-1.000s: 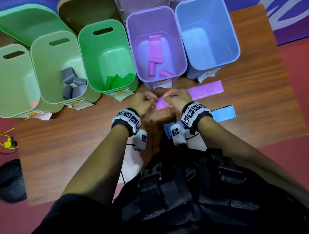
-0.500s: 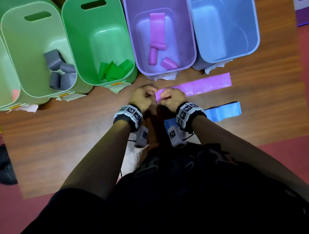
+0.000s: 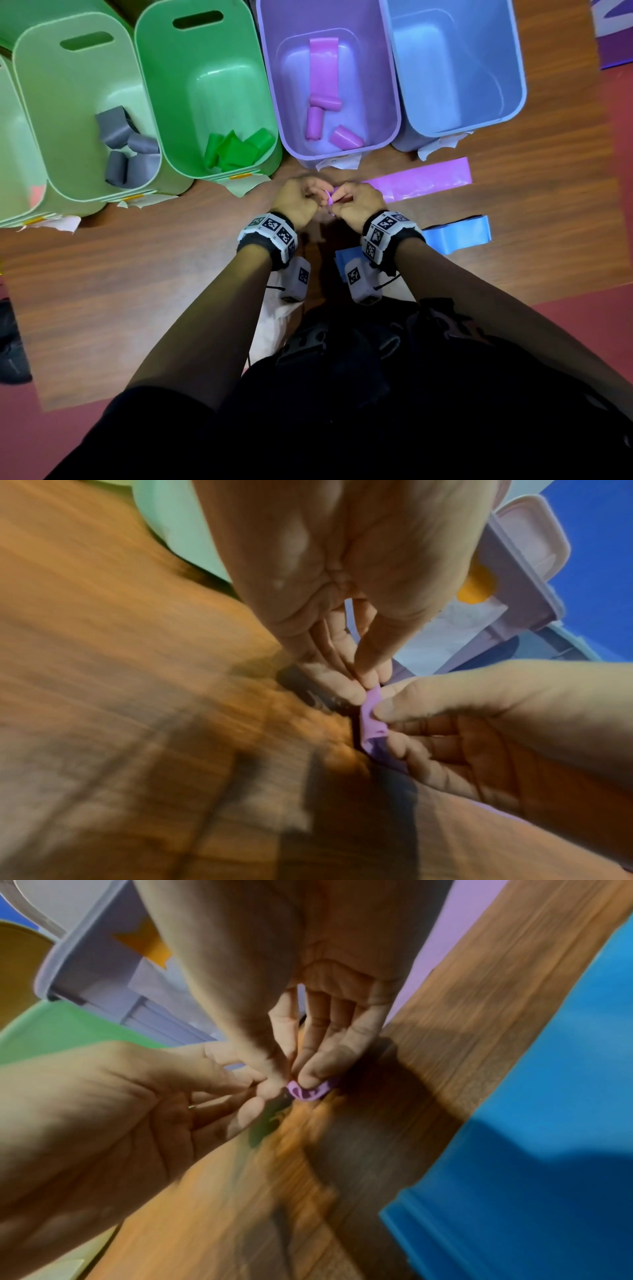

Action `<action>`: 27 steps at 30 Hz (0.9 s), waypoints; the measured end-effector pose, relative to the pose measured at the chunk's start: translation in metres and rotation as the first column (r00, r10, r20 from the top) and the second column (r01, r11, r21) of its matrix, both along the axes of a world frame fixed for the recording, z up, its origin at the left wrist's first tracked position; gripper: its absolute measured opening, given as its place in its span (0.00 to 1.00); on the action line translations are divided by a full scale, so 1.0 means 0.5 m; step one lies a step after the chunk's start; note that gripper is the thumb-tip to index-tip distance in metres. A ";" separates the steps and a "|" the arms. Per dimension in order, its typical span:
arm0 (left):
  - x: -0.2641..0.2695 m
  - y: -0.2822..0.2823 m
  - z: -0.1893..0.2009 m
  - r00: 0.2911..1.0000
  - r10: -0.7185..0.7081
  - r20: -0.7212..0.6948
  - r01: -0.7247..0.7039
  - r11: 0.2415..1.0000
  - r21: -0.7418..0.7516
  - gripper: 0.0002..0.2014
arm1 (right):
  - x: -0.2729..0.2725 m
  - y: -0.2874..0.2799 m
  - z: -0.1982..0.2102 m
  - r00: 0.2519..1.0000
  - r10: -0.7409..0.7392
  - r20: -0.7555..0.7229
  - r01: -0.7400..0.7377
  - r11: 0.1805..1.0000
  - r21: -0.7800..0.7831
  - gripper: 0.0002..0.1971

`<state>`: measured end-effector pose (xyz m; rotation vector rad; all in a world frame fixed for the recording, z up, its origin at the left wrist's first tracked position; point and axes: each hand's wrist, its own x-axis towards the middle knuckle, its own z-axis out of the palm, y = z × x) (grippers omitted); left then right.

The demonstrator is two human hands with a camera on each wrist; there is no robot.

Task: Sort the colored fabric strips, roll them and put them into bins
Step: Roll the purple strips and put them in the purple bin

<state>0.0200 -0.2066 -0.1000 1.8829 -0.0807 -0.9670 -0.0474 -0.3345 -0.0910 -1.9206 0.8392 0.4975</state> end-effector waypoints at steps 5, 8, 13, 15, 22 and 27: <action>0.007 -0.010 0.028 0.995 -0.053 0.080 0.055 0.998 -0.027 0.13 | 0.005 -0.006 0.038 0.996 -0.059 0.063 0.058 0.998 0.020 0.07; 0.008 -0.013 0.050 0.993 -0.060 0.101 0.064 0.997 -0.042 0.16 | 0.005 -0.011 0.068 0.991 -0.076 0.111 0.076 0.997 0.005 0.05; -0.005 -0.008 0.090 0.989 -0.061 0.136 0.070 0.996 -0.062 0.11 | -0.008 -0.018 0.110 0.975 -0.113 0.191 0.111 0.994 0.020 0.08; -0.014 -0.005 0.110 0.984 -0.032 0.172 0.049 0.995 -0.091 0.06 | -0.012 -0.019 0.121 0.967 -0.121 0.225 0.120 0.993 0.018 0.10; -0.008 -0.012 0.192 0.952 0.035 0.305 0.029 0.979 -0.203 0.10 | -0.011 -0.036 0.193 0.901 -0.160 0.403 0.147 0.987 0.064 0.11; 0.006 -0.023 0.256 0.927 0.086 0.366 0.019 0.961 -0.275 0.05 | -0.002 -0.038 0.254 0.834 -0.216 0.507 0.172 0.976 0.133 0.06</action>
